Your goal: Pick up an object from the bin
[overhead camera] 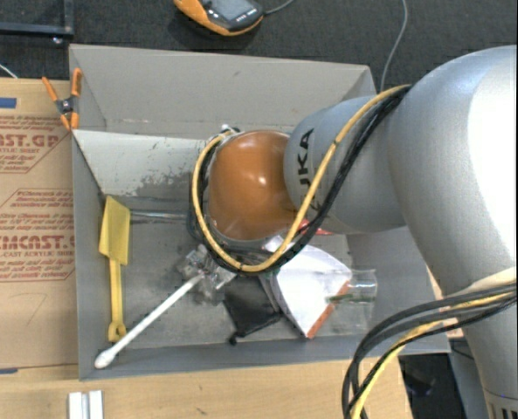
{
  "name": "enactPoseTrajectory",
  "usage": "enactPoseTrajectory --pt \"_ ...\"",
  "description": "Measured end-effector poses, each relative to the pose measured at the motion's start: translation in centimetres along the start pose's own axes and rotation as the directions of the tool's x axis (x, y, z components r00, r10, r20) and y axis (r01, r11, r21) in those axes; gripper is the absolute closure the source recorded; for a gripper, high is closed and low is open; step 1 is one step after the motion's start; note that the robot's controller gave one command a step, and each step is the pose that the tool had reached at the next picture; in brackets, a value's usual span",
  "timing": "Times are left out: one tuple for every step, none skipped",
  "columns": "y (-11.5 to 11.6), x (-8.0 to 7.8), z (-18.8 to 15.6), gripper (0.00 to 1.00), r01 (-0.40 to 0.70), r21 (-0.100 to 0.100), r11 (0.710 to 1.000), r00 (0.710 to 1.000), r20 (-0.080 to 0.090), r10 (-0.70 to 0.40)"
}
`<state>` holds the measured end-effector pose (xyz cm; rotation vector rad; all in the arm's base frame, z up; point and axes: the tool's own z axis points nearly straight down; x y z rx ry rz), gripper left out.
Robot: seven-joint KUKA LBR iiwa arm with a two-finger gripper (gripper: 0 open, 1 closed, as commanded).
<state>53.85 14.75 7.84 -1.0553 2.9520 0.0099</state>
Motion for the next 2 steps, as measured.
enactPoseTrajectory --pt "0.0 0.0 -3.0 1.00 0.000 0.000 1.000 1.000 0.001 0.000" --pt "0.0 -0.2 -5.5 1.00 0.000 0.002 1.000 1.000 0.006 0.000"
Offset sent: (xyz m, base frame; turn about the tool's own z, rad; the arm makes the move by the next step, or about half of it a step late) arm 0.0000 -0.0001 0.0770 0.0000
